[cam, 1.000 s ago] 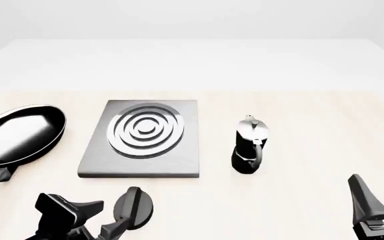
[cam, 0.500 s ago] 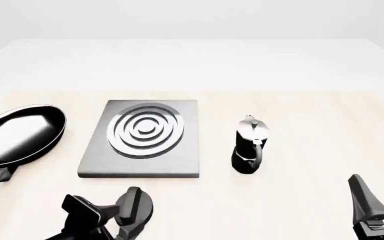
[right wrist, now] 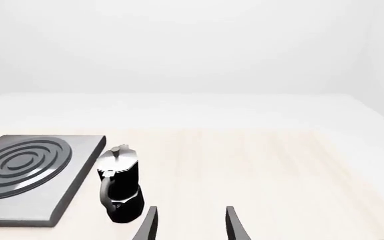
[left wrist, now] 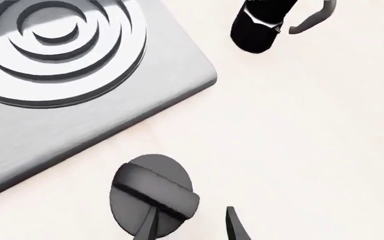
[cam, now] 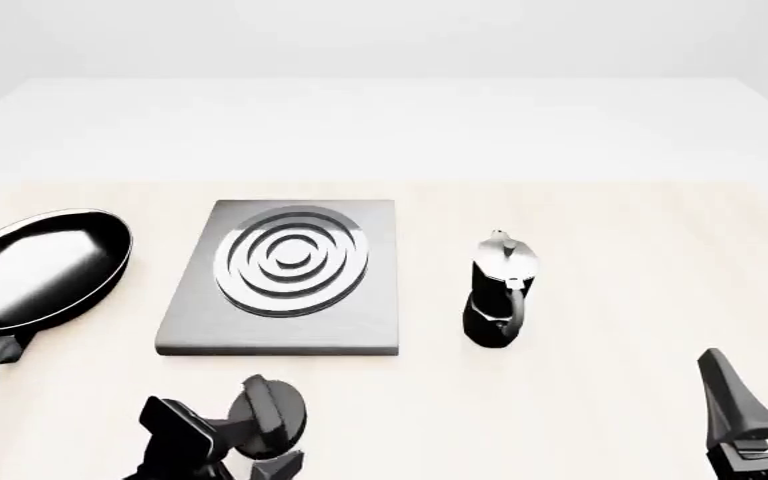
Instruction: Turn on the stove and put the frying pan on it.
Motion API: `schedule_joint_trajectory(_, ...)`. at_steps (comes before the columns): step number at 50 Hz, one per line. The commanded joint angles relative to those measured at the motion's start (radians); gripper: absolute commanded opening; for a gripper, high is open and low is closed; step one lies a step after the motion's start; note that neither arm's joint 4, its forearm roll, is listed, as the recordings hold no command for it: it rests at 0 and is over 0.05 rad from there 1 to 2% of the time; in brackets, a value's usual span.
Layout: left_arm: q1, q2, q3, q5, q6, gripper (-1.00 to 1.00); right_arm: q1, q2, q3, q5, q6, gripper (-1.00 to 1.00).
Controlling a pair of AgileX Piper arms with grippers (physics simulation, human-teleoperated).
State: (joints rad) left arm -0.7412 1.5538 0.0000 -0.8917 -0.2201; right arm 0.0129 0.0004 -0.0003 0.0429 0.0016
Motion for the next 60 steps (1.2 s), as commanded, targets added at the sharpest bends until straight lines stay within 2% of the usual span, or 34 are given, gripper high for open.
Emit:
schedule_joint_trajectory(1,-0.124,-0.057,0.000,0.050,-0.033,1.00,-0.005,0.000,0.000,0.001,0.001,1.00)
schedule_joint_trajectory(7,-0.171,-0.063,-0.001,0.056,-0.044,1.00,-0.007,0.000,0.000,0.001,0.004,1.00)
schedule_joint_trajectory(14,-0.213,-0.171,-0.016,0.156,-0.050,1.00,-0.007,0.000,0.000,-0.001,0.008,1.00)
schedule_joint_trajectory(15,-0.233,-0.432,-0.055,0.396,-0.023,1.00,-0.007,0.000,-0.001,-0.003,0.010,1.00)
schedule_joint_trajectory(18,-0.233,-0.602,-0.097,0.572,-0.013,1.00,-0.007,0.000,0.000,-0.004,0.011,1.00)
schedule_joint_trajectory(19,-0.223,-0.707,-0.132,0.684,-0.002,1.00,-0.004,0.000,-0.001,-0.005,0.012,1.00)
schedule_joint_trajectory(25,-0.209,-0.893,-0.221,0.908,0.033,1.00,-0.003,0.000,-0.003,-0.006,0.013,1.00)
schedule_joint_trajectory(32,-0.182,-1.012,-0.277,1.054,0.068,1.00,0.001,0.000,-0.003,-0.011,0.014,1.00)
schedule_joint_trajectory(33,-0.161,-1.062,-0.300,1.114,0.081,1.00,0.005,0.000,-0.005,-0.011,0.013,1.00)
schedule_joint_trajectory(34,-0.161,-1.064,-0.301,1.116,0.081,1.00,0.005,0.000,-0.005,-0.011,0.013,1.00)
schedule_joint_trajectory(35,-0.100,-1.174,-0.350,1.258,0.111,1.00,0.015,0.000,-0.007,-0.011,0.011,1.00)
schedule_joint_trajectory(44,0.020,-1.302,-0.393,1.432,0.155,1.00,0.024,0.000,-0.019,-0.001,0.007,1.00)
schedule_joint_trajectory(45,0.096,-1.345,-0.417,1.501,0.174,1.00,0.027,0.000,-0.025,0.003,0.005,1.00)
schedule_joint_trajectory(53,0.236,-1.403,-0.474,1.613,0.181,1.00,0.030,0.000,-0.018,-0.001,0.005,1.00)
schedule_joint_trajectory(60,0.342,-1.415,-0.489,1.652,0.220,1.00,0.032,0.000,-0.014,-0.002,0.002,1.00)
